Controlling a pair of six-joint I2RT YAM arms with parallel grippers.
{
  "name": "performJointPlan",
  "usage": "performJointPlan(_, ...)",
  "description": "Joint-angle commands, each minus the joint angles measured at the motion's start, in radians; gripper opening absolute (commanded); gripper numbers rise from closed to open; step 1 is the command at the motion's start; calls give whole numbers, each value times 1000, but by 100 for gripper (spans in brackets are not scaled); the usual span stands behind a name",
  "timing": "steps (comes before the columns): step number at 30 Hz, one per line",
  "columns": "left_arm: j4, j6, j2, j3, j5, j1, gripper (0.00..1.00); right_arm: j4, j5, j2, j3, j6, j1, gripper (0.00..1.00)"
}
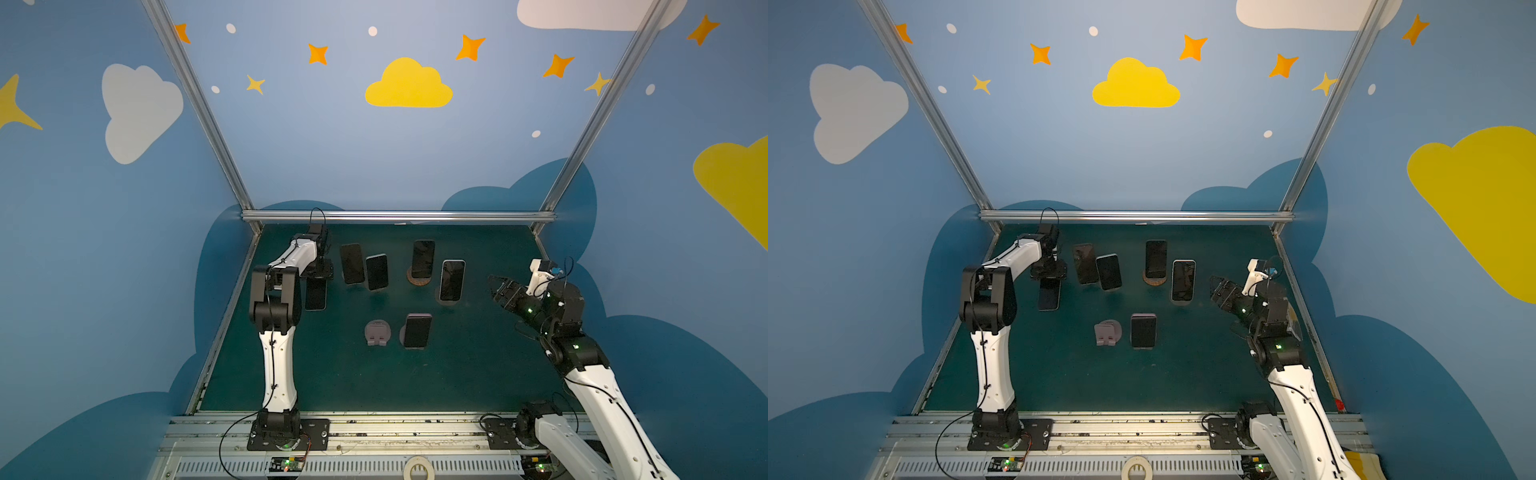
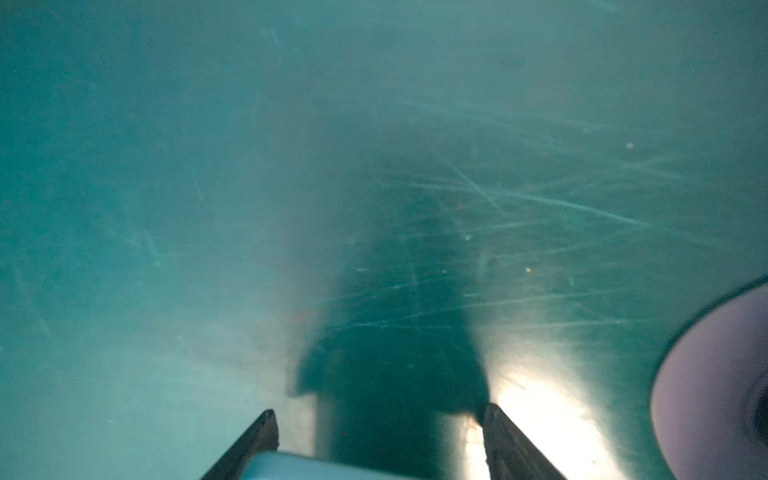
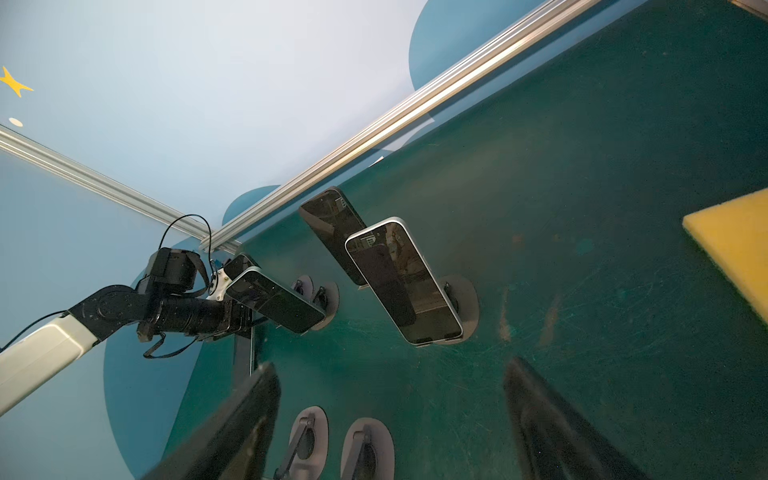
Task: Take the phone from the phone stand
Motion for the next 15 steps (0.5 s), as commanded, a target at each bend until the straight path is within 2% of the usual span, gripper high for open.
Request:
performJointPlan(1,-37,-8,19,19,28,2,76,-19,-28,-19,15,-13,5,85)
performJointPlan(15,-9,-27,-17,-20,-4,10,80,-35,-26,-10,43,-21,13,85)
